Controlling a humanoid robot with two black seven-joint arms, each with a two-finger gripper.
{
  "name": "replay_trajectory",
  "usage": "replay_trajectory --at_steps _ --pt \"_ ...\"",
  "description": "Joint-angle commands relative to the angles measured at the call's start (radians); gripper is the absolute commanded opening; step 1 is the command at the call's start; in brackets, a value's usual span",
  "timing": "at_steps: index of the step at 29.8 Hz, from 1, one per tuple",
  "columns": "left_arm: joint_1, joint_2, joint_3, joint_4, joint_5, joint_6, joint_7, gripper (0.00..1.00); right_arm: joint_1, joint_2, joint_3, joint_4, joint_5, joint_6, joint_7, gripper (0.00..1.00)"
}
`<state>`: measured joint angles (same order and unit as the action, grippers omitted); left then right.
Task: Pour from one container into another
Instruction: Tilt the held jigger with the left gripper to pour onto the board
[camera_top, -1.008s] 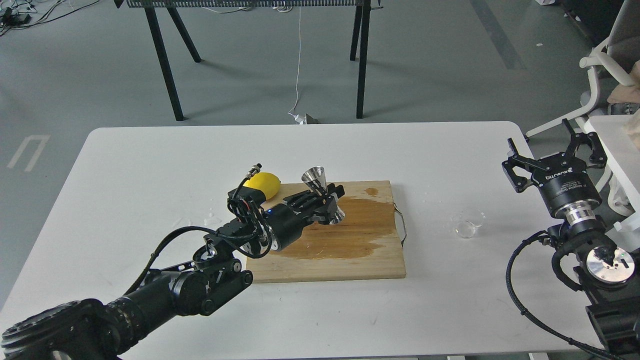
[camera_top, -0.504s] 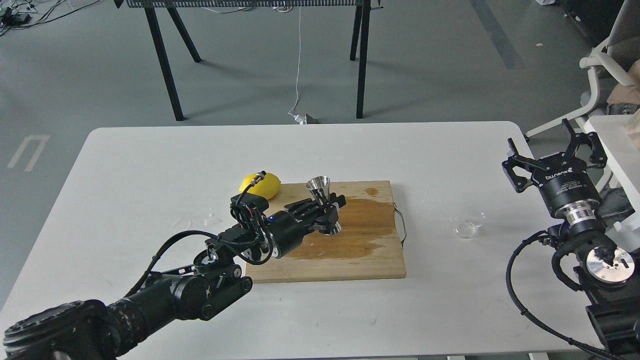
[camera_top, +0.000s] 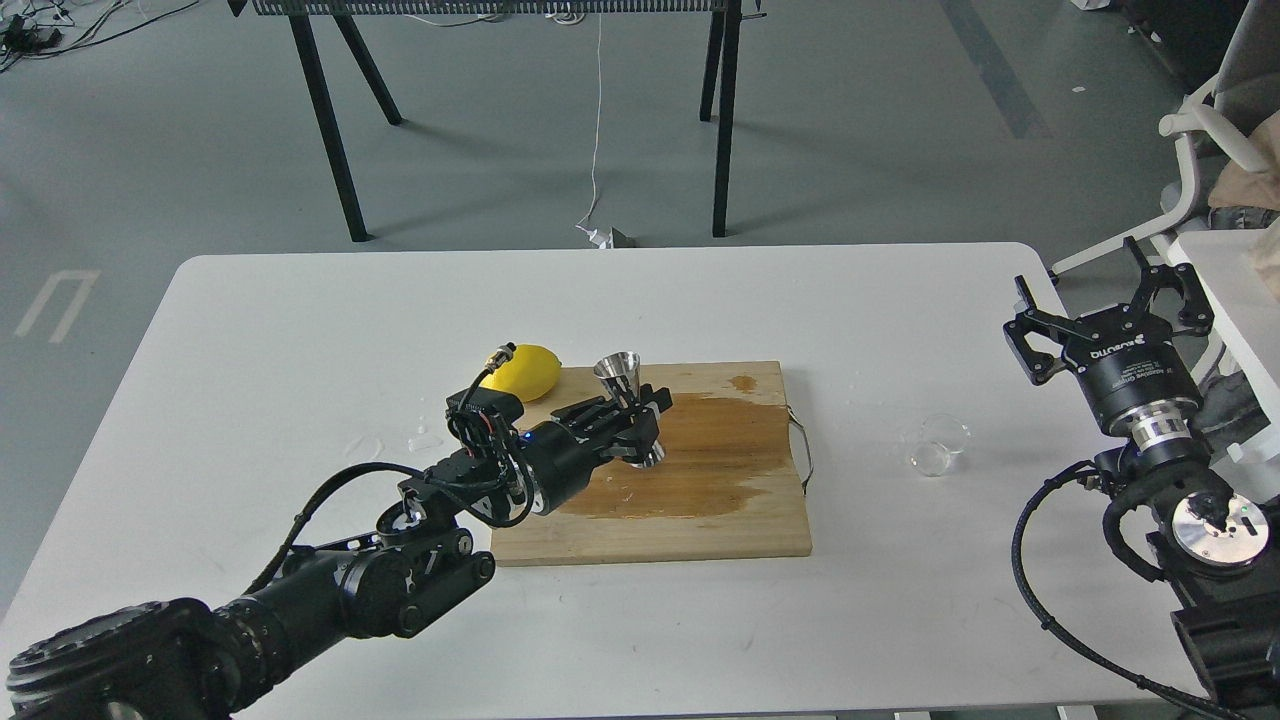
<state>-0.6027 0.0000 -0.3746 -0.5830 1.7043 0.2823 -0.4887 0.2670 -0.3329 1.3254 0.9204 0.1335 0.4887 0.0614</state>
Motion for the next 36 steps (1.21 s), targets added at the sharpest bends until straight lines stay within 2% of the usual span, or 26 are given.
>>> replay_trajectory --at_steps 1,22,36 --pt "0.000 0.000 -0.001 0.000 0.000 0.000 0.000 0.27 0.000 0.000 0.000 0.000 0.000 0.000 0.000 0.99" --pt "-0.002 0.000 0.000 0.000 -0.002 0.002 0.000 0.33 0.000 0.000 0.000 0.000 0.000 0.000 0.000 0.99" --pt "-0.002 0.000 -0.001 0.000 -0.014 0.032 0.000 0.36 -0.002 0.000 0.001 0.000 0.000 0.000 0.000 0.99"
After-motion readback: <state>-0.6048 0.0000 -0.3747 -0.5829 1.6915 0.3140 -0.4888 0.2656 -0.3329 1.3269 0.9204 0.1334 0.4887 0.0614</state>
